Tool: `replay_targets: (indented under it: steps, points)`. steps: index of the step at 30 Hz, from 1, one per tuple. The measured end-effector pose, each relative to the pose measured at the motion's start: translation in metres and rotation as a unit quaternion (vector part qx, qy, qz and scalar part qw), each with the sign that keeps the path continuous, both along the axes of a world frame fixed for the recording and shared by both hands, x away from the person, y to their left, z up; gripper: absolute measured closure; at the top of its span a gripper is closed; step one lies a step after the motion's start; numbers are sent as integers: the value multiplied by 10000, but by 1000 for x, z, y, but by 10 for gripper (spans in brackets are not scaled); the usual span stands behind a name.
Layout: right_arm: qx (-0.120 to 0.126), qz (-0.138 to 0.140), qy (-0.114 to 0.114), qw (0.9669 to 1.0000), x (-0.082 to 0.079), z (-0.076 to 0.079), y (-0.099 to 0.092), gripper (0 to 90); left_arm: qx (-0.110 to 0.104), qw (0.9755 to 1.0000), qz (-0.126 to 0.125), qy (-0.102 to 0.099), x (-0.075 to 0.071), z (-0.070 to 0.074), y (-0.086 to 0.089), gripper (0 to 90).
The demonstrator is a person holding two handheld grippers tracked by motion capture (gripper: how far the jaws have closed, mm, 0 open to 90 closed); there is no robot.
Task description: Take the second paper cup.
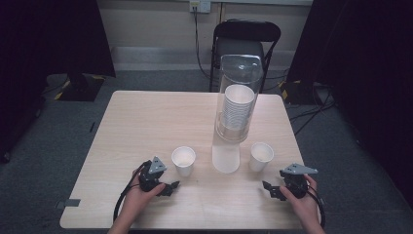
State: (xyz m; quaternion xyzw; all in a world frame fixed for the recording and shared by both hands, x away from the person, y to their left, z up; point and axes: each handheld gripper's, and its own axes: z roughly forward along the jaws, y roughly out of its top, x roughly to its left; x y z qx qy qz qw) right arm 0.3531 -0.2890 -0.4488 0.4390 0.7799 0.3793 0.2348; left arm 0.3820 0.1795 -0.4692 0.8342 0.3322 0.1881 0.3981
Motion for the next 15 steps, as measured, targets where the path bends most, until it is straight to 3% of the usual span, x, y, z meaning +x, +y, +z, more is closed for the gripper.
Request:
replay_targets:
  steps: [8,15]
  points:
    - [48,-6,51,10000,-10,-3,-10,141,2,10000,-2,1,0,0,0,125]
    - [41,78,59,9999,-12,-2,-7,141,4,10000,-5,0,0,0,0,125]
